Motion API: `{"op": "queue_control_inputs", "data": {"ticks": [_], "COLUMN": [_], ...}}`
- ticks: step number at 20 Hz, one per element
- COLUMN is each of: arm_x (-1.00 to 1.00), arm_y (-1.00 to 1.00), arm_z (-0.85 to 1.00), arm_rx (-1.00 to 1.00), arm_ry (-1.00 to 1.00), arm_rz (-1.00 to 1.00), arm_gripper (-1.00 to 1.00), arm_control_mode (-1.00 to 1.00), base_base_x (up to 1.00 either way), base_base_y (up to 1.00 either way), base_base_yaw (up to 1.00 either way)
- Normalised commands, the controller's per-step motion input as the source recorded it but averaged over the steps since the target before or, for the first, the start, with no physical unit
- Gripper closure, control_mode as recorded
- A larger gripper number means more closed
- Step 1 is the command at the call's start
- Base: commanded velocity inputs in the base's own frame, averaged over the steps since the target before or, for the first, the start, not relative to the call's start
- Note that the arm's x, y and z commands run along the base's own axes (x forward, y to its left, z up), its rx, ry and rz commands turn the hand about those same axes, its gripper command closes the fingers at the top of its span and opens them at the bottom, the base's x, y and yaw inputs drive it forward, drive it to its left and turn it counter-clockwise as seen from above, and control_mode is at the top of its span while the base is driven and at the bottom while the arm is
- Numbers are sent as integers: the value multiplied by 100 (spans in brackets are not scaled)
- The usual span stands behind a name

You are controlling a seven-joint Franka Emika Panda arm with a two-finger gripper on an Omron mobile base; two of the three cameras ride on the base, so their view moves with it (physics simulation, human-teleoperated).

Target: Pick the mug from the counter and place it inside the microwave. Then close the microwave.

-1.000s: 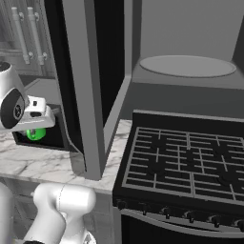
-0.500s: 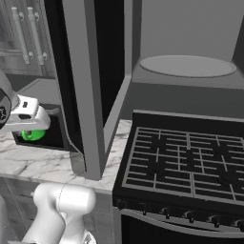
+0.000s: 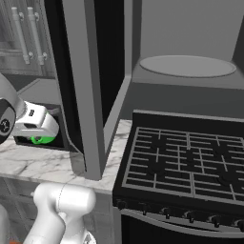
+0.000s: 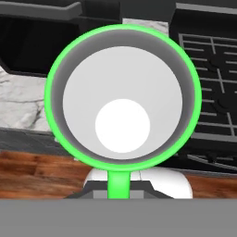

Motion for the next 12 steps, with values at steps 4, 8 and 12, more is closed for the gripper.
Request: {"op": "queue_control_inputs", "data": {"ticks": [4, 8, 12], "arm_x": [0, 0, 0], "arm_y": [0, 0, 0], "arm_z": [0, 0, 0], "arm_rx": [2, 0, 0], "arm_ry": [0, 0, 0], "arm_rz": [-2, 0, 0], "arm_gripper": [100, 100, 100], "arm_control_mode": [-100, -100, -100], "base_base_x": [0, 0, 0], "base_base_y": [0, 0, 0], "base_base_yaw": [0, 0, 0]}}
